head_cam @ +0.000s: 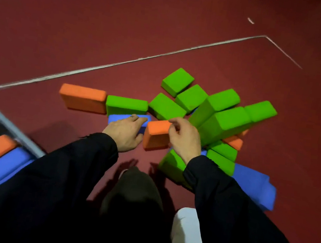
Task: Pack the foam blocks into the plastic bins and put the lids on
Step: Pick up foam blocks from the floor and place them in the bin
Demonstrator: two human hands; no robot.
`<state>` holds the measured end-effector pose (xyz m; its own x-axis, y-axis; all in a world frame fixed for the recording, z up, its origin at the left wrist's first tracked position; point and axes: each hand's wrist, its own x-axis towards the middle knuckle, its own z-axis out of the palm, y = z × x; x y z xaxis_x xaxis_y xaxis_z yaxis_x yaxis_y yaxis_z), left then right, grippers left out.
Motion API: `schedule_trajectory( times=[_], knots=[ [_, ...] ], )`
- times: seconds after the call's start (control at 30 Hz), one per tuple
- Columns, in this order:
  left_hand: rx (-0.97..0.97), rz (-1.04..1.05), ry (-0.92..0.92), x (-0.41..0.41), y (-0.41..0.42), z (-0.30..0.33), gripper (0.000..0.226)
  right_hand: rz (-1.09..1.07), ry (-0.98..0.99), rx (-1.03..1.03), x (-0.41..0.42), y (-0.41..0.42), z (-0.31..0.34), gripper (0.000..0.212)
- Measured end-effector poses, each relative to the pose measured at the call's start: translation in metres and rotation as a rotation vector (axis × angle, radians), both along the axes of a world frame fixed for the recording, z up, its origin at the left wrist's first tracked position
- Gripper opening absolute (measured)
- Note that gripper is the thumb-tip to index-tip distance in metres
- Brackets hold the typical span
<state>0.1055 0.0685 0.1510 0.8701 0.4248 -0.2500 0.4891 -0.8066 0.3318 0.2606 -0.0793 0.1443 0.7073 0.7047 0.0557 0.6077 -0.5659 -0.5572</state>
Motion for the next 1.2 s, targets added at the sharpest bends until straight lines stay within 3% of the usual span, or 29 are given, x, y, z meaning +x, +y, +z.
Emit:
schedule_trajectory(
  times=[0.1, 0.17, 0.3, 0.37, 0.5, 0.67, 0.8, 0.93, 1.03, 1.1, 1.17, 1.2],
  knots=[
    [0.014, -0.041, -0.12, 0.055, -0.019, 0.012, 0.062, -0.209, -0.224, 0.237, 0.042, -0.03, 0.02, 0.041],
    [0.034, -0.028, -0.205, 0.09, -0.032, 0.019, 0.065, -0.37, -0.305, 0.202, 0.075, -0.047, 0.029, 0.056],
    [0.051, -0.121, -0.289, 0.151, -0.053, 0.021, 0.065, -0.418, -0.097, -0.199, 0.124, -0.072, 0.018, 0.062],
    [0.073, -0.201, -0.301, 0.178, -0.061, 0.019, 0.064, -0.385, 0.036, -0.27, 0.128, -0.085, 0.003, 0.065],
    [0.092, -0.308, -0.314, 0.233, -0.064, 0.016, 0.076, -0.434, -0.003, -0.124, 0.119, -0.096, -0.018, 0.06],
    [0.217, -0.361, -0.075, 0.274, -0.075, -0.014, 0.075, -0.637, -0.125, -0.023, 0.112, -0.097, -0.026, 0.051],
    [0.379, -0.225, -0.243, 0.269, -0.094, -0.016, 0.059, -0.762, -0.135, -0.081, 0.122, -0.103, -0.028, 0.058],
    [0.253, -0.178, -0.296, 0.265, -0.104, -0.019, 0.054, -0.857, -0.022, -0.03, 0.117, -0.11, -0.032, 0.057],
    [0.151, -0.15, -0.251, 0.257, -0.11, -0.014, 0.092, -0.934, 0.078, 0.119, 0.111, -0.112, -0.034, 0.059],
    [0.156, -0.142, -0.227, 0.25, -0.108, -0.009, 0.109, -1.004, 0.229, 0.193, 0.107, -0.112, -0.03, 0.086],
    [0.14, -0.086, -0.234, 0.238, -0.103, -0.003, 0.109, -1.096, 0.464, 0.222, 0.1, -0.113, -0.023, 0.117],
    [0.125, -0.07, -0.237, 0.231, -0.101, 0.002, 0.108, -1.131, 0.544, 0.239, 0.095, -0.115, -0.019, 0.122]
  ],
)
